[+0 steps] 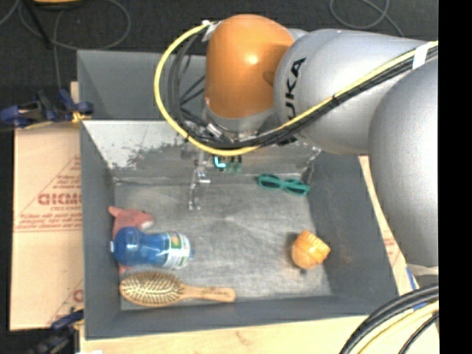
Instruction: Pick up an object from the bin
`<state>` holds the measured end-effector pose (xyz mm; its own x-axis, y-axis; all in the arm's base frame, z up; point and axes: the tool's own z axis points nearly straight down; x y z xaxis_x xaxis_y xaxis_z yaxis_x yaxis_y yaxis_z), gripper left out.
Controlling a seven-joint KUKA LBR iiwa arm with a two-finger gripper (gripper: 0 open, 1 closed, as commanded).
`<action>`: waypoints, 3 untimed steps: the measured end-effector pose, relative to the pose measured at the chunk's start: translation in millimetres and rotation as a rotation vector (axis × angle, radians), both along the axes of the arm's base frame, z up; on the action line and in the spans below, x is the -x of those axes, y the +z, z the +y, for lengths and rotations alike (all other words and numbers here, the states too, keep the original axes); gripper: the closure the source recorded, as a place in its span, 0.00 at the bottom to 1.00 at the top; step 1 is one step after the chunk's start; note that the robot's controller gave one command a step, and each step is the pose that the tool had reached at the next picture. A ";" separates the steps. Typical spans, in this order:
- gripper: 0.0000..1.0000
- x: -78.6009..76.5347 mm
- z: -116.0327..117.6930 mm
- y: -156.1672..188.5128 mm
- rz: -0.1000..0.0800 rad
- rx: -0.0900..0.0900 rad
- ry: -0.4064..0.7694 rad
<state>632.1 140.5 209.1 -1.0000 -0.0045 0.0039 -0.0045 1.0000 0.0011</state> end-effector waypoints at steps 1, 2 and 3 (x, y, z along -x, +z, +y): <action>0.00 -1.6 -0.4 4.9 -0.008 -0.001 -0.002; 0.00 7.0 16.3 -35.1 -0.016 -0.002 -0.007; 0.00 11.3 28.9 -97.8 -0.012 -0.003 -0.106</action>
Offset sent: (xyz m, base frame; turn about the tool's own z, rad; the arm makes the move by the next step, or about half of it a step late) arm -0.0240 0.0405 -0.0932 0.0080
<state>620.8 169.4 111.3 -0.9949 0.1008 -0.0077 0.1008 0.9949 0.0044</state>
